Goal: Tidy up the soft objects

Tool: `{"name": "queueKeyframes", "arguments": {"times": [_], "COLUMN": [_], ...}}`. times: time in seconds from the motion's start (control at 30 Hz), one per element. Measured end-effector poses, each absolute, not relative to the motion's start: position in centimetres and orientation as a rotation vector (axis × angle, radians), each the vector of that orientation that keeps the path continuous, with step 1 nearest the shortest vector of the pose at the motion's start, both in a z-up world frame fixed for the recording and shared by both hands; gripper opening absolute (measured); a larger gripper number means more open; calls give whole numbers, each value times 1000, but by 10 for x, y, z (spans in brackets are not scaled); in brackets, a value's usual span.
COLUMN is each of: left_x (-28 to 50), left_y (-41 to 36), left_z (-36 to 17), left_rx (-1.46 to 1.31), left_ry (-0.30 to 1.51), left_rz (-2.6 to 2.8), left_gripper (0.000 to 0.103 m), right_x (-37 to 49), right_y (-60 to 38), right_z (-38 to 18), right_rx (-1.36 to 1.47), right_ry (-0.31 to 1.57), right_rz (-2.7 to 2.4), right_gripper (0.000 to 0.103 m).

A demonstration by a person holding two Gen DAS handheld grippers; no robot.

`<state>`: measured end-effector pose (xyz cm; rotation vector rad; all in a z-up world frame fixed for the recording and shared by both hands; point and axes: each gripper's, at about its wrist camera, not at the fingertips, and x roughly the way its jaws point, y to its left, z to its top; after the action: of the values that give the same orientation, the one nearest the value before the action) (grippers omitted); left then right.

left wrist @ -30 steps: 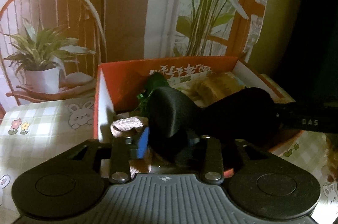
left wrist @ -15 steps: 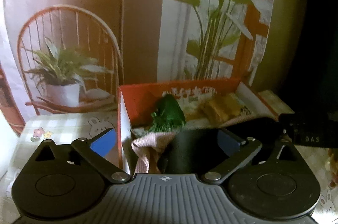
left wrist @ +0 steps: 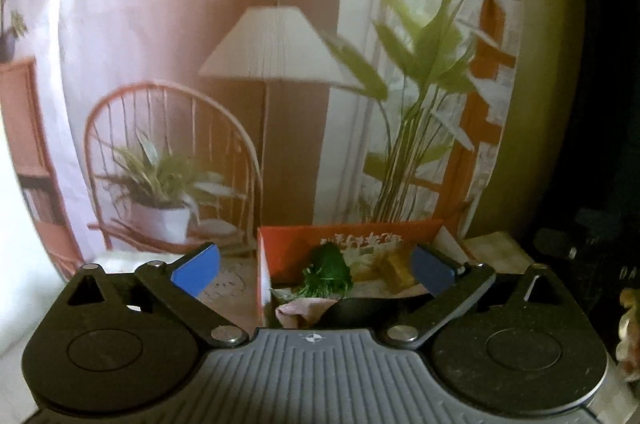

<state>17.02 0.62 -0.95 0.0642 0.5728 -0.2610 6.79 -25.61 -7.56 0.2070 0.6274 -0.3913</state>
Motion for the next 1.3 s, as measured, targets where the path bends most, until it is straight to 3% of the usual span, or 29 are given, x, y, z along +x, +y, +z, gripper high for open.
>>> {"name": "queueKeyframes", "arguments": {"times": [0.3, 0.6, 1.3], "left_x": [90, 36, 11], "left_y": [12, 28, 32], "left_z": [53, 79, 89], "left_rx": [114, 84, 70], "left_ry": [434, 367, 311], "left_rz": [-195, -165, -148], "left_gripper": [103, 103, 103], "right_x": [25, -23, -50], "right_y": [-209, -163, -142], "right_z": [13, 71, 85], "right_rx": [136, 106, 80], "right_ry": [489, 416, 409], "right_rz": [-413, -447, -464], "right_gripper": [103, 103, 103]}}
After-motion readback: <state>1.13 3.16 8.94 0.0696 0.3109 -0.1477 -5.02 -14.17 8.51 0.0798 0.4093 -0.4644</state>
